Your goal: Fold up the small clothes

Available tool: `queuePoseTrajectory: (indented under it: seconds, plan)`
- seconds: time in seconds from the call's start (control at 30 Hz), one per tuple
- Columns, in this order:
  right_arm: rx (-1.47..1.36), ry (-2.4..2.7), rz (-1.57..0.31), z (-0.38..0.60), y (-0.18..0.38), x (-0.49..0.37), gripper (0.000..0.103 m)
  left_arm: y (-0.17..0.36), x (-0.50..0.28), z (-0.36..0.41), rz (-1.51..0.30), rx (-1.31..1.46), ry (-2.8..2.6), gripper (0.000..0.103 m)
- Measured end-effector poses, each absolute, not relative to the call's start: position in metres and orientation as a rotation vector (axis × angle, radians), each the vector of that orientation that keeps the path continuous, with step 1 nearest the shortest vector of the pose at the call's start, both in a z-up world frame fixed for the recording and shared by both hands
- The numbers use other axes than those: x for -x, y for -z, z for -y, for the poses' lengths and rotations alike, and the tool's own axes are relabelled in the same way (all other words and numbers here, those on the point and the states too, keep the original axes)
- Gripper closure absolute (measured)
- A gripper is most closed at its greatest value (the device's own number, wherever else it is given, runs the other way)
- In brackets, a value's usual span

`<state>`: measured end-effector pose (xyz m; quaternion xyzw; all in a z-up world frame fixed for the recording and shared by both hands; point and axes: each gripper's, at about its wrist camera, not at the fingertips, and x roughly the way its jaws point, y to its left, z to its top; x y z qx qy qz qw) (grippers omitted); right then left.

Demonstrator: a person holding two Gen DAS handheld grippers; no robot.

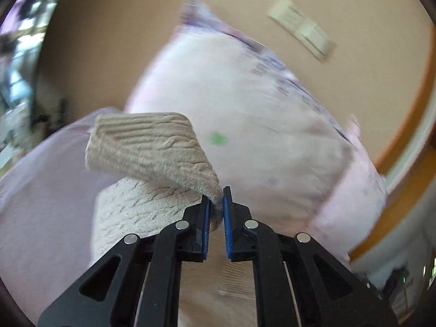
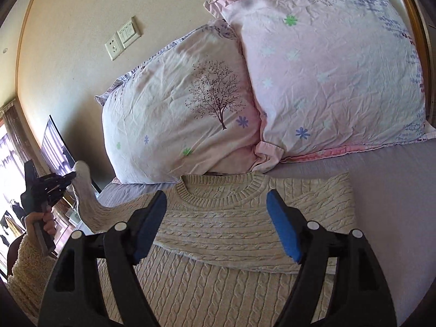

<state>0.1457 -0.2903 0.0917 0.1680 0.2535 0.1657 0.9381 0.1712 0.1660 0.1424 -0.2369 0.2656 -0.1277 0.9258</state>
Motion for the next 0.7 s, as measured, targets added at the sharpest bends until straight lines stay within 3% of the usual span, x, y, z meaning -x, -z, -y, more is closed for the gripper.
queuePoseTrajectory:
  seconds: [0.1, 0.13, 0.2, 0.23, 0.3, 0.33, 0.37, 0.43, 0.67, 0.7]
  plan:
    - [-0.463, -0.352, -0.556, 0.307, -0.078, -0.158, 0.027, -0.121, -0.177, -0.026, -0.666, 0.241, 0.501, 0.087]
    - [-0.507, -0.357, -0.587, 0.312, -0.07, -0.165, 0.027, -0.104, -0.177, 0.018, -0.724, 0.136, 0.561, 0.078]
    - [-0.563, -0.348, -0.659, 0.321, -0.055, -0.177, 0.029, -0.075, -0.171, 0.073, -0.801, -0.009, 0.619, 0.078]
    - [-0.587, -0.349, -0.697, 0.326, -0.047, -0.181, 0.036, -0.066, -0.167, 0.084, -0.823, -0.022, 0.637, 0.078]
    - [-0.617, -0.34, -0.759, 0.333, -0.036, -0.188, 0.047, -0.062, -0.16, 0.078, -0.841, 0.024, 0.665, 0.076]
    - [-0.624, -0.322, -0.782, 0.337, -0.031, -0.191, 0.051, -0.064, -0.156, 0.067, -0.832, 0.048, 0.655, 0.068]
    - [-0.624, -0.295, -0.799, 0.34, -0.027, -0.193, 0.052, -0.068, -0.151, 0.051, -0.81, 0.067, 0.627, 0.052]
    - [-0.631, -0.249, -0.82, 0.345, -0.019, -0.199, 0.056, -0.074, -0.139, 0.017, -0.77, 0.086, 0.553, 0.037]
    - [-0.615, -0.177, -0.922, 0.331, 0.008, -0.239, 0.075, -0.059, -0.108, -0.106, -0.874, 0.243, 0.308, 0.037]
    - [-0.6, -0.168, -0.91, 0.329, 0.007, -0.242, 0.081, -0.055, -0.102, -0.118, -0.888, 0.274, 0.291, 0.037]
